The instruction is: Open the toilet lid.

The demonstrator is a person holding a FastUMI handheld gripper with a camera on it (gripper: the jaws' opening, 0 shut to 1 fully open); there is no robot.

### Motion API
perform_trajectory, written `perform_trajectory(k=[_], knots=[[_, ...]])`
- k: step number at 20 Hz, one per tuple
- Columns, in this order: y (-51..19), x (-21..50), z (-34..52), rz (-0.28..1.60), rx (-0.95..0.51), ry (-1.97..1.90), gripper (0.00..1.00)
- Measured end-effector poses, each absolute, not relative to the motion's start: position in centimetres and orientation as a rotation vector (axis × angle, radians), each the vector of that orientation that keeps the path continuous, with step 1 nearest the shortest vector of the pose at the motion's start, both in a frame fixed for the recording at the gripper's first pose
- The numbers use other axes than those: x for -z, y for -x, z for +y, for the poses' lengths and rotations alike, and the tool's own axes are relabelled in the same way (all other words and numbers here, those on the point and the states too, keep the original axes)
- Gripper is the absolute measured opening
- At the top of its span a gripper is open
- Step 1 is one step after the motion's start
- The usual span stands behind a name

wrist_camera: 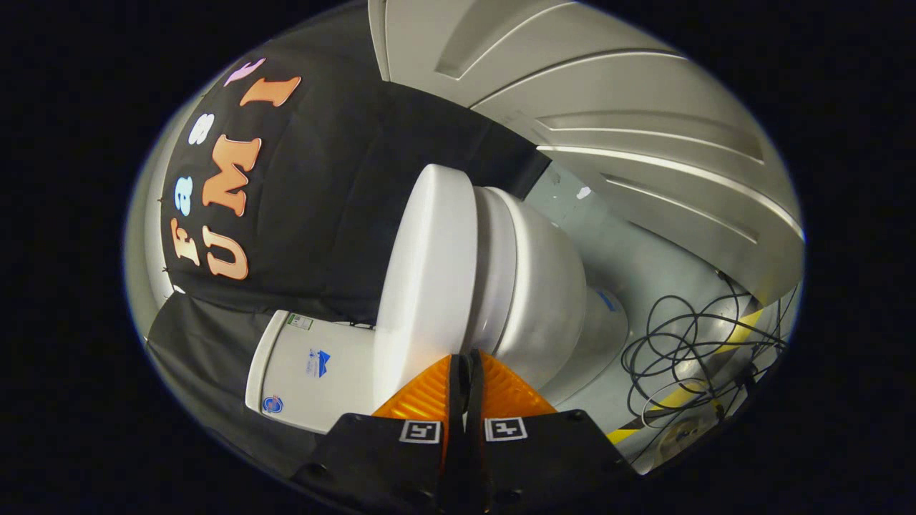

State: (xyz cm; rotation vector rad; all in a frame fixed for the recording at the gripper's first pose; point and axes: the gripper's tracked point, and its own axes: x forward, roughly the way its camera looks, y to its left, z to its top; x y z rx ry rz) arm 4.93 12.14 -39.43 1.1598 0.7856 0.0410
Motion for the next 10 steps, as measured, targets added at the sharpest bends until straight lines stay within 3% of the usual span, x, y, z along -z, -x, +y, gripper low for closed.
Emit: perform_trajectory(k=[10], knots=[[-4.85, 39.34, 11.99, 0.793, 0.000, -1.180, 0.08]])
